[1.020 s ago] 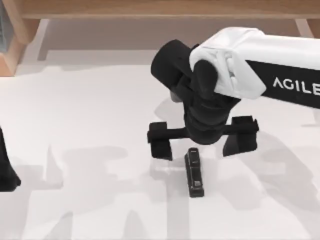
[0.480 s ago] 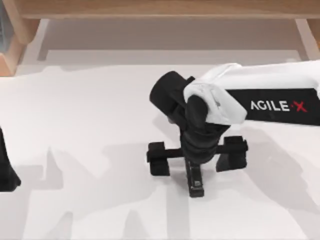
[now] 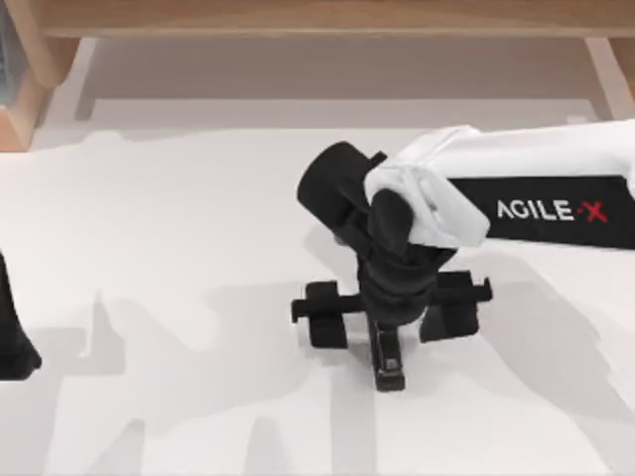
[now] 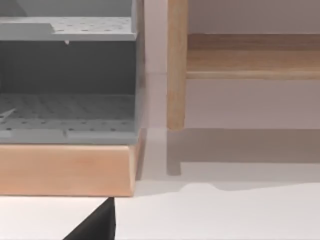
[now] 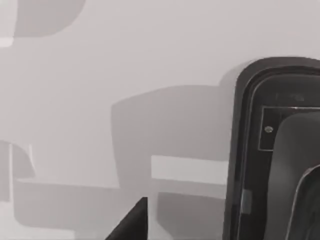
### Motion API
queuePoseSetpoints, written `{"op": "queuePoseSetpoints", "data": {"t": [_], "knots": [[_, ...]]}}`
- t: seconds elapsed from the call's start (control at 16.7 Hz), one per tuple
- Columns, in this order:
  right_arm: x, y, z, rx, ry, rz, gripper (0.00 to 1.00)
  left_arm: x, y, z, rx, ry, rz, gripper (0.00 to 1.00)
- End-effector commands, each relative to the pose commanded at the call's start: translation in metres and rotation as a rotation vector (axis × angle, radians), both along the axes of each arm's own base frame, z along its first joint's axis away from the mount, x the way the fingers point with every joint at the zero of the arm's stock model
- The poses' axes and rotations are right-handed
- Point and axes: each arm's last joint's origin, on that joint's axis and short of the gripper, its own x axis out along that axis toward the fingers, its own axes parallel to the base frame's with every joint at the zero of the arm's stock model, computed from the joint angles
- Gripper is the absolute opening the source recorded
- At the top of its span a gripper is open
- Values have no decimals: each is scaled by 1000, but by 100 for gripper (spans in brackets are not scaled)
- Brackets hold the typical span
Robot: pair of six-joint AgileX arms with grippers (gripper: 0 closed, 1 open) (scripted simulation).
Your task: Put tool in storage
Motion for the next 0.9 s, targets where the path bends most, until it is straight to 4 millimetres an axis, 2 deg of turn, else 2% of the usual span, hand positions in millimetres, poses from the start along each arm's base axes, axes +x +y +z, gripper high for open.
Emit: {"op": "queuePoseSetpoints", "data": {"t": [0.48, 0.9], "knots": [[0, 0, 0, 0, 0, 0, 2, 0, 0, 0, 0, 0, 0, 100], [0, 0, 0, 0, 0, 0, 0, 0, 0, 0, 0, 0, 0, 100]]}}
